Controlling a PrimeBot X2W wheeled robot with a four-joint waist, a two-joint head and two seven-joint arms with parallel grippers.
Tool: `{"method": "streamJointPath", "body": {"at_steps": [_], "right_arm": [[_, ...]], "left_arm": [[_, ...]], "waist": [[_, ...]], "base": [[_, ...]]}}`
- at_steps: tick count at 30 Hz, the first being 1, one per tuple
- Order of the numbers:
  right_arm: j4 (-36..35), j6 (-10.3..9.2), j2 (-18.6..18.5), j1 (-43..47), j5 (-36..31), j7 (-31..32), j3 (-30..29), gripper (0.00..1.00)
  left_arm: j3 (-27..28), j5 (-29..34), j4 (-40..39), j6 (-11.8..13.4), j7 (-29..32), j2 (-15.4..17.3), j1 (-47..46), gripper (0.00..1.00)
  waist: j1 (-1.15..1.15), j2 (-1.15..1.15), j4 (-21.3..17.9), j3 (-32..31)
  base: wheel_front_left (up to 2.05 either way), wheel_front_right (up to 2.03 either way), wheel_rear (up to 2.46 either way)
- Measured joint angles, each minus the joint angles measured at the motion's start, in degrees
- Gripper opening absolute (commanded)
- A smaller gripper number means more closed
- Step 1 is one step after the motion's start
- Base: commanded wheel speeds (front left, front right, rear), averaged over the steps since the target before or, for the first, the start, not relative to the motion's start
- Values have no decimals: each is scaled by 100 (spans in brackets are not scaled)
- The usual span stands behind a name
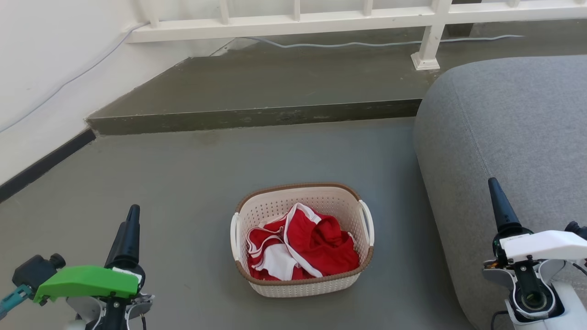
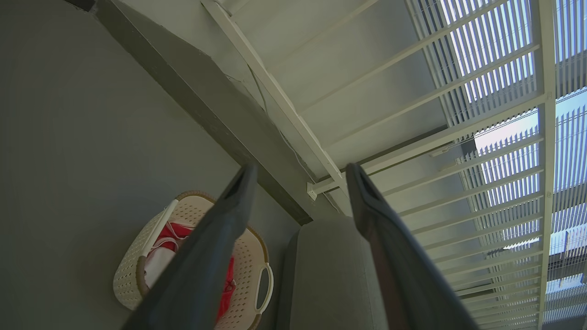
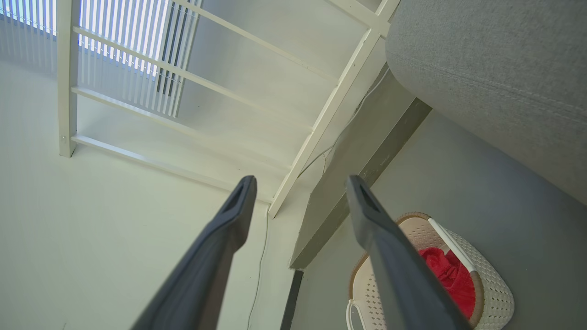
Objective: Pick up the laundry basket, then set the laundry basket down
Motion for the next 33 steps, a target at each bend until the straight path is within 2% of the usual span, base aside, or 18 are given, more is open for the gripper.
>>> {"method": "streamJointPath", "body": {"at_steps": [11,19,33], "right_arm": [[10,-153,-179,-101,-973,-204,321,100],[19,-261,-296,-132,-1725,-374,581,100],[10,-404,-334,-202,-2851,-656,892,100]], "left_arm": [[-282,869,-102,56,-191,55,-42,100],[-513,1666,-132,199,-350,168,-126,100],[-921,3036,-265,357,-609,244,-159,100]], "waist": [[0,0,6,-29],[0,0,1,-52],[0,0,-21,-68]], "base": [[0,0,0],[0,0,0],[0,0,0]]}}
